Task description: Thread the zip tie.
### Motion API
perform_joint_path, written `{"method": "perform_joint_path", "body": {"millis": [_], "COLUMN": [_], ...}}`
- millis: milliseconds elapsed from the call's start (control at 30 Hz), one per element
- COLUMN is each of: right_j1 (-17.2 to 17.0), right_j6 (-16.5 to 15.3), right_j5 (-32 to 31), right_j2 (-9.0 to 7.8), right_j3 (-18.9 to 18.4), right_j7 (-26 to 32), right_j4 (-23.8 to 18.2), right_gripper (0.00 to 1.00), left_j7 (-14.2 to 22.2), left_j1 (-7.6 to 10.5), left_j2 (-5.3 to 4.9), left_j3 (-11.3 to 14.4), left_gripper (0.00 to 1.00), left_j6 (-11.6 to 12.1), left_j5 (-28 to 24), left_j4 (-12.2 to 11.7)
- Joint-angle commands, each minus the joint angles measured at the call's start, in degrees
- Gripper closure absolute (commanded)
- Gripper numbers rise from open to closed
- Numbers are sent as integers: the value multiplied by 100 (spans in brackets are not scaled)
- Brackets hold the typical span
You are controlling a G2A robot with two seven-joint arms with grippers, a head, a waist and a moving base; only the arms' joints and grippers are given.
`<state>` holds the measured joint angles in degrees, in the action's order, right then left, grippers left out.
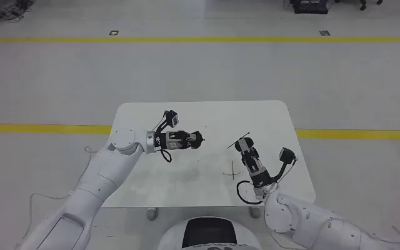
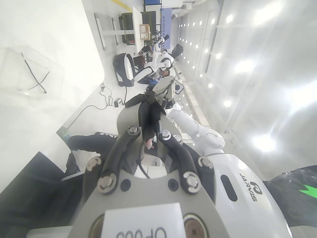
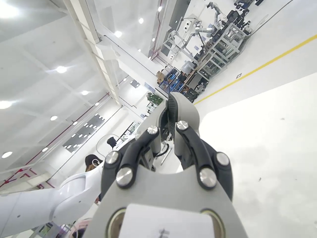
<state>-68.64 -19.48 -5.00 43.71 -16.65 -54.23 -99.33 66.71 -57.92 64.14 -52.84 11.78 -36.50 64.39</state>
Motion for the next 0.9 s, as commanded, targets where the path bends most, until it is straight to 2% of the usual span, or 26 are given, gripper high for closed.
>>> {"method": "perform_joint_path", "body": {"millis": [0,100,200,333,500,733,867], "right_j1": [-18,-125,-207,-265,-338,-355,-483], "right_j6": [0,0,0,0,0,4,0], "right_j5": [28,129,251,421,619,627,631], "right_j2": [14,101,238,438,673,701,757], "right_j3": [-56,-197,-267,-344,-470,-499,-709], "right_j7": [0,65,169,362,540,570,824], "right_j4": [-10,-4,-2,146,339,342,308], "right_gripper": [100,100,100,100,100,100,100], "left_j7": [-296,-709,-1131,-1456,-1676,-1619,-1543], "left_j1": [-158,-392,-541,-688,-847,-973,-1050], "left_j2": [24,77,129,182,217,265,304], "left_j3": [65,218,372,409,214,-55,-195], "left_gripper": [100,100,100,100,100,100,100], "left_j6": [127,461,770,770,770,770,770], "left_j5": [-23,8,197,373,541,663,686], "left_j4": [94,164,190,399,563,626,634]}}
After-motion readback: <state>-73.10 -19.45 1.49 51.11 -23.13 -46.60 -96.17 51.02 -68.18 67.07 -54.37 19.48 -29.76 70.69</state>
